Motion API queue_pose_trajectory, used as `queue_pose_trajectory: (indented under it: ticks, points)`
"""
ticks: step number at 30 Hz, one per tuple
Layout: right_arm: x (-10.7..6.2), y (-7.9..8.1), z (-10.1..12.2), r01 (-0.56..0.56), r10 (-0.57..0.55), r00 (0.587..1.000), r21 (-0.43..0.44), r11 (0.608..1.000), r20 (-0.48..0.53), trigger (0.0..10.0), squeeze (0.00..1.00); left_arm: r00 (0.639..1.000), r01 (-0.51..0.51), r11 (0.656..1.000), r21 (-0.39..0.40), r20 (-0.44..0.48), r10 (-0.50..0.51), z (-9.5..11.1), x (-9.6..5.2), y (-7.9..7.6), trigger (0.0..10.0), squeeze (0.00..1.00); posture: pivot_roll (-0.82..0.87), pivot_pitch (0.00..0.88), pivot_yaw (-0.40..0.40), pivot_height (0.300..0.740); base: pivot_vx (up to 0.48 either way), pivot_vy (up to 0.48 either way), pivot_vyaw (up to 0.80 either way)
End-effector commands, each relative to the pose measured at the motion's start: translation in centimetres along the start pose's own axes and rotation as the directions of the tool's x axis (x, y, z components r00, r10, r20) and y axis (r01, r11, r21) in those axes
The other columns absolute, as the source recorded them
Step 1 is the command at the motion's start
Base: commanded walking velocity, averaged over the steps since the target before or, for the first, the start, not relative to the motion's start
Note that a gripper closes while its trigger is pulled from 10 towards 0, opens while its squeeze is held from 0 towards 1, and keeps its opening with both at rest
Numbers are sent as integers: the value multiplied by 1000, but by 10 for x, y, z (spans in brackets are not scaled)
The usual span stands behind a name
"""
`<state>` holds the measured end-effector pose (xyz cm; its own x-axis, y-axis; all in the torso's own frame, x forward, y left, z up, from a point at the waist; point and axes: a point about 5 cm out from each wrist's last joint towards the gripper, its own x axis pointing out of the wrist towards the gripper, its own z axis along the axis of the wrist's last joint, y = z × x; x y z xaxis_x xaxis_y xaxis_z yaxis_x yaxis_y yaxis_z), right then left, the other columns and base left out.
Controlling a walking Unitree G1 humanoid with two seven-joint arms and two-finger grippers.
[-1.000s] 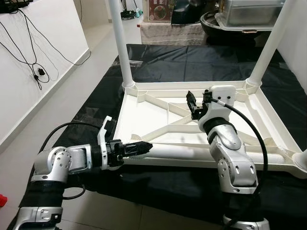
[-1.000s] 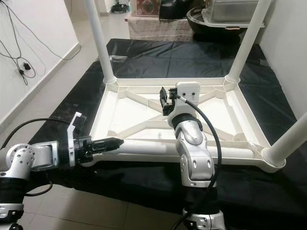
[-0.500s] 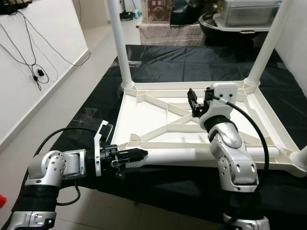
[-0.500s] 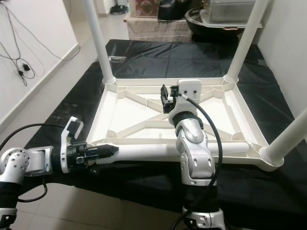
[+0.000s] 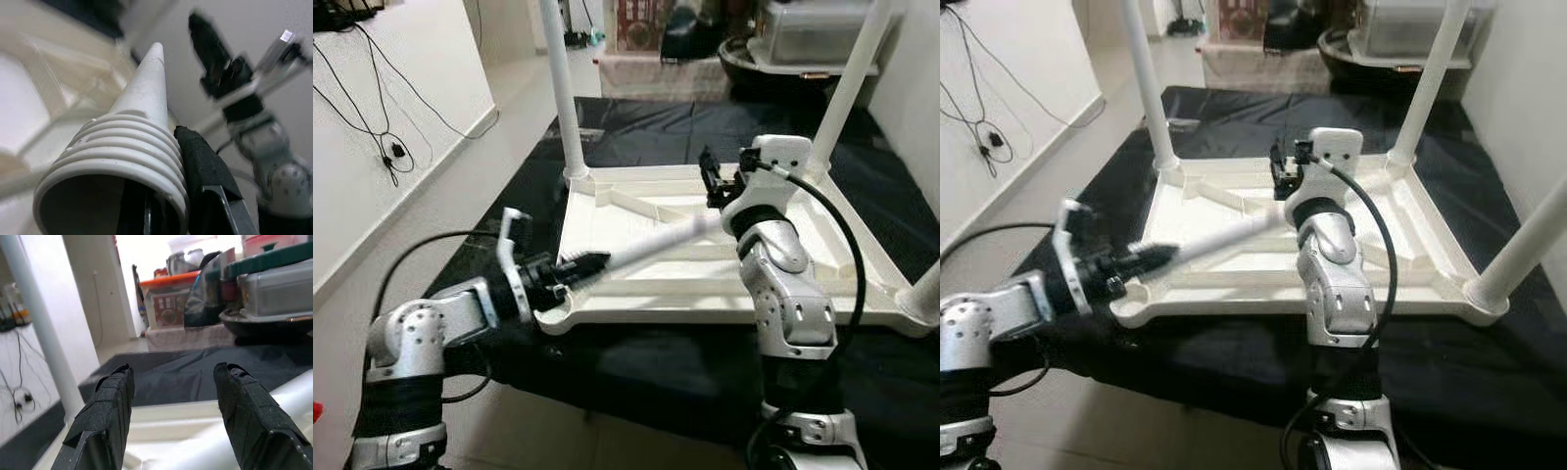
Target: Building children table
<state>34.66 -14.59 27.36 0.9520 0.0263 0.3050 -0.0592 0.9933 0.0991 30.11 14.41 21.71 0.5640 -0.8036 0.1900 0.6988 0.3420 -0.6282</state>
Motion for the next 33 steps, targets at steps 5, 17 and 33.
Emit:
queue_pose_trajectory:
  ticks: [5,17,33]
  points:
    - [12,-2,3,48,-45,999,123,991,-32,10000,0,990,3,999,52,142,-10,10,8,-15,0,0,173,0,-14,740,0,0,0]
    - [10,-14,-37,42,75,971,474,879,-226,10000,255,984,-123,979,163,146,99,-29,-10,-26,10000,0,161,0,-47,740,0,0,0]
    - [-7,-1,-69,-44,414,857,755,654,-309,10000,0,972,-209,954,217,157,178,-40,-24,-26,10000,0,160,0,-67,740,0,0,0]
